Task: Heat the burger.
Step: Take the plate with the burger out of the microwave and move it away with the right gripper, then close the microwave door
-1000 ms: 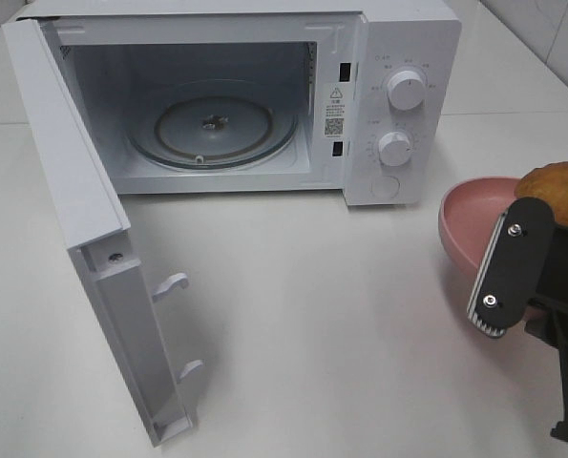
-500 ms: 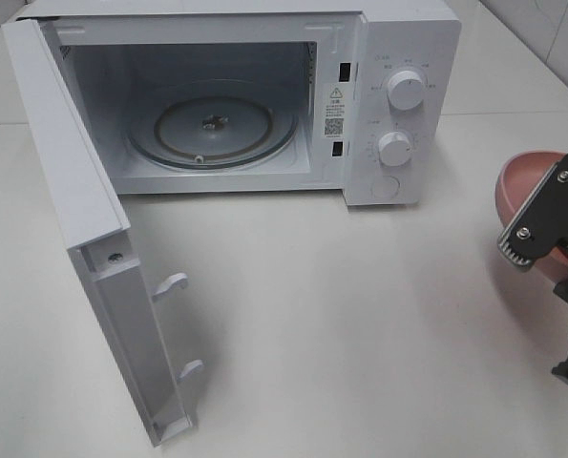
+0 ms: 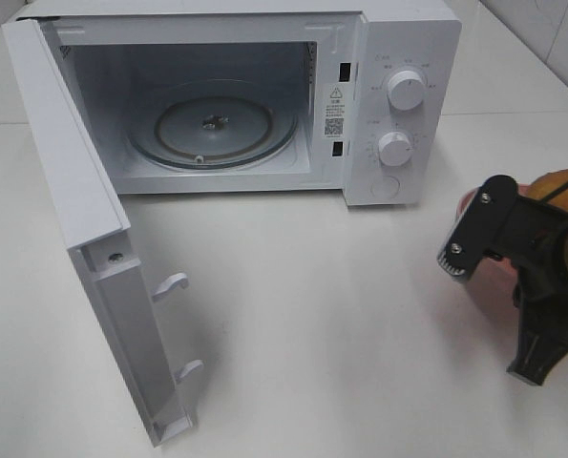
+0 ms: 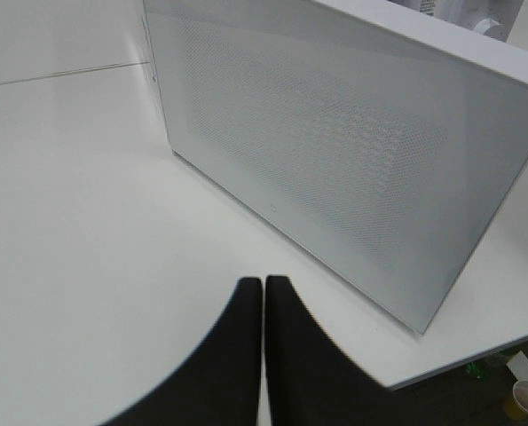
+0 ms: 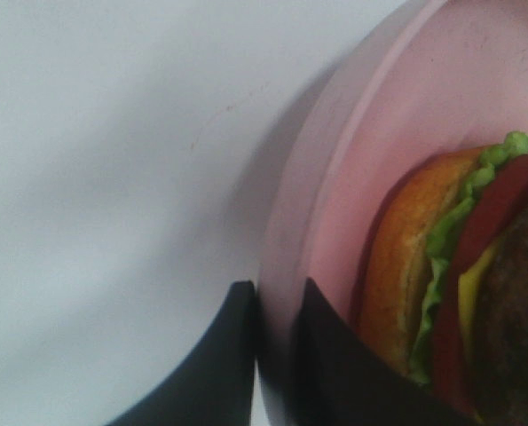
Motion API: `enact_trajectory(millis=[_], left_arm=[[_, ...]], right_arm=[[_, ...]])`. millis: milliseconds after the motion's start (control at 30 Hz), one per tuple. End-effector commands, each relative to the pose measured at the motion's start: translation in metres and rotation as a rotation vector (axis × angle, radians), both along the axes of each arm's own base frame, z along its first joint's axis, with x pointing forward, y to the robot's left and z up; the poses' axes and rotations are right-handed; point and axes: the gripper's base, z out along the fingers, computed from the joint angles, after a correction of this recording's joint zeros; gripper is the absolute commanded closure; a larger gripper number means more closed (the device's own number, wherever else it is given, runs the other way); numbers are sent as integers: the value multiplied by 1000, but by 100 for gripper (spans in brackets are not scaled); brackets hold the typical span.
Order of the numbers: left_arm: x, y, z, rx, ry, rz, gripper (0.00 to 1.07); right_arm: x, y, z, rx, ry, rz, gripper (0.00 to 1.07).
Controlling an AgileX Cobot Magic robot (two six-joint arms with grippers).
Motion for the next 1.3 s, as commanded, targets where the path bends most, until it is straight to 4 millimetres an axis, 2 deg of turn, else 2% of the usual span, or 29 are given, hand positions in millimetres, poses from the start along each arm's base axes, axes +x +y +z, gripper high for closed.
enact_trajectory(millis=[33,133,200,300,533,600,667,700,733,767,800,833,867,900,1000,1133,1300], left_arm=[[-2,0,0,-7,-22,-3,106],[-2,0,0,-7,-22,-3,106],[-2,0,0,-7,-22,-3,106],[-2,0,0,-7,-22,-3,106],[-2,0,0,-7,-22,-3,106],[-2,0,0,-7,-22,-3,106],[-2,0,0,-7,-22,-3,106],[-2,0,0,-7,-22,-3,106],[-2,0,0,-7,-22,-3,106],[-2,0,0,-7,-22,-3,106],[-2,0,0,-7,-22,-3,106],[-2,0,0,-7,-22,-3,106],[-2,0,0,-7,-22,-3,106],[-2,0,0,-7,-22,-3,106],[-2,0,0,-7,-22,-3,106],[-2,0,0,-7,-22,-3,106],[-2,0,0,-7,-22,-3,106]], right_arm=[[23,10,-5,-56,-1,21,106],[26,11,-10,-63,12,13,106],[34,15,-25,-80,37,-18,105],[39,16,-33,-87,29,-57,105],[42,18,-37,-51,1,-117,101],[42,18,-36,-31,-7,-140,98],[41,19,-36,-11,-12,-177,88],[41,19,-36,-11,-12,-177,88],[41,19,-36,-3,-14,-191,79],[41,19,-36,-3,-14,-191,79],[41,19,-36,-2,-13,-194,73],[41,19,-37,5,-9,-206,64],[41,19,-37,5,-9,-206,64],[40,19,-37,12,-3,-219,55],[39,20,-36,23,2,-231,49],[37,20,-32,55,-1,-253,48],[33,21,-16,117,-16,-263,48]])
